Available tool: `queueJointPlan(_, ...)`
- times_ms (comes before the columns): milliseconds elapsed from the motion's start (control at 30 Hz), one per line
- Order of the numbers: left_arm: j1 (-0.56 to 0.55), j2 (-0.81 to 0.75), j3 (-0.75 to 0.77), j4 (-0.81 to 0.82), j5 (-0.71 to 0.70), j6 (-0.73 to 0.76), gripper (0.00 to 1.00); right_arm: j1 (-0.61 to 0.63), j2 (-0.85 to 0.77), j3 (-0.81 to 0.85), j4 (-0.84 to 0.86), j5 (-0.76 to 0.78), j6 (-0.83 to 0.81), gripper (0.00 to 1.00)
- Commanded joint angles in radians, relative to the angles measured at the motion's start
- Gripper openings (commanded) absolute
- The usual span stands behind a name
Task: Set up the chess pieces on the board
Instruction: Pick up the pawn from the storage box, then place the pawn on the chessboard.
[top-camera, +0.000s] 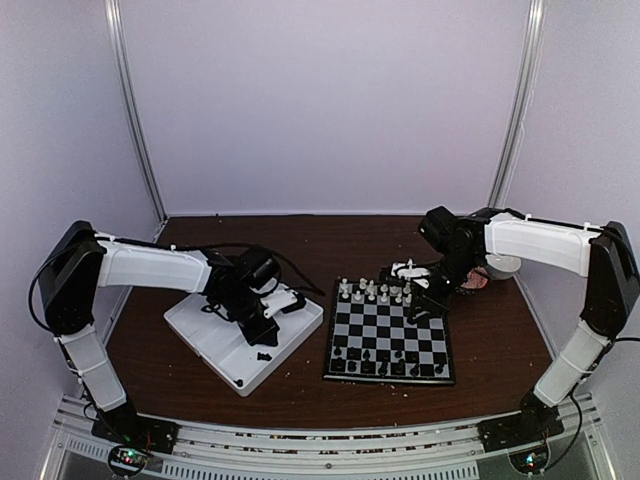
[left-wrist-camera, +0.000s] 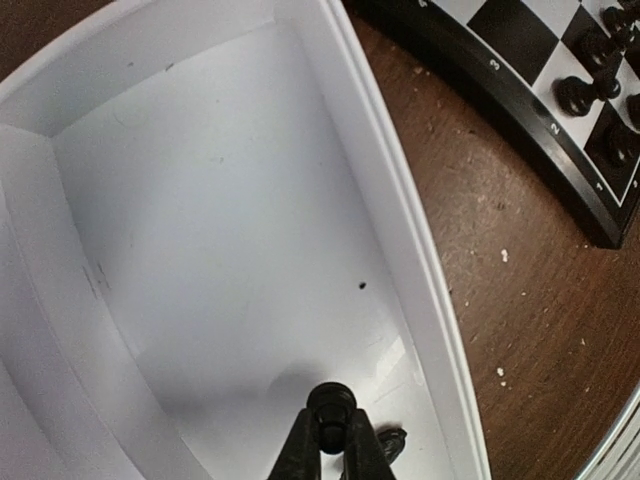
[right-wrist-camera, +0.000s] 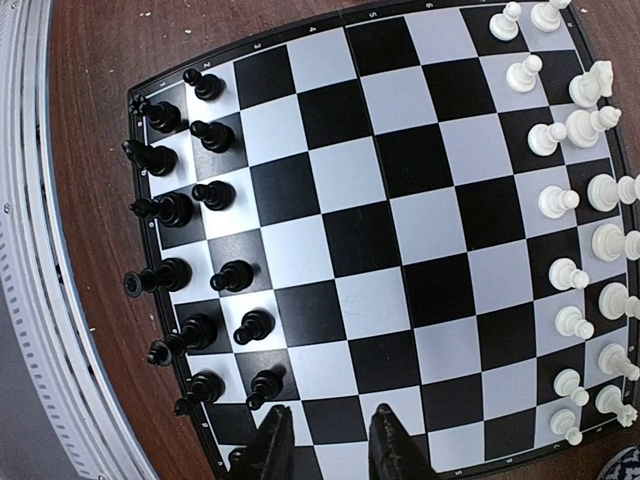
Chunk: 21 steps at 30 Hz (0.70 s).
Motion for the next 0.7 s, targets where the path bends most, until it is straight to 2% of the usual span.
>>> queueJointPlan(0,-0.016,-0.049,0.071,-0.046,-0.021,0.005,0.03,0.006,-0.008,-0.011,0.007,0.016,0.0,0.28)
queueJointPlan(133,-0.051,-0.066,0.174,-0.104,-0.035,0.015,0.03,0.003,-0.027,-0.023,0.006,0.022,0.0,0.27)
queueJointPlan(267,-0.101,-0.02,0.291,-0.122,-0.011,0.04,0.03,-0.014,-0.068,-0.051,0.011,0.03,-0.007,0.27)
queueJointPlan(667,-0.201,0.296,0.649,-0.148,0.009,0.08,0.03,-0.085,-0.238,-0.208,0.112,0.033,0.03,0.28)
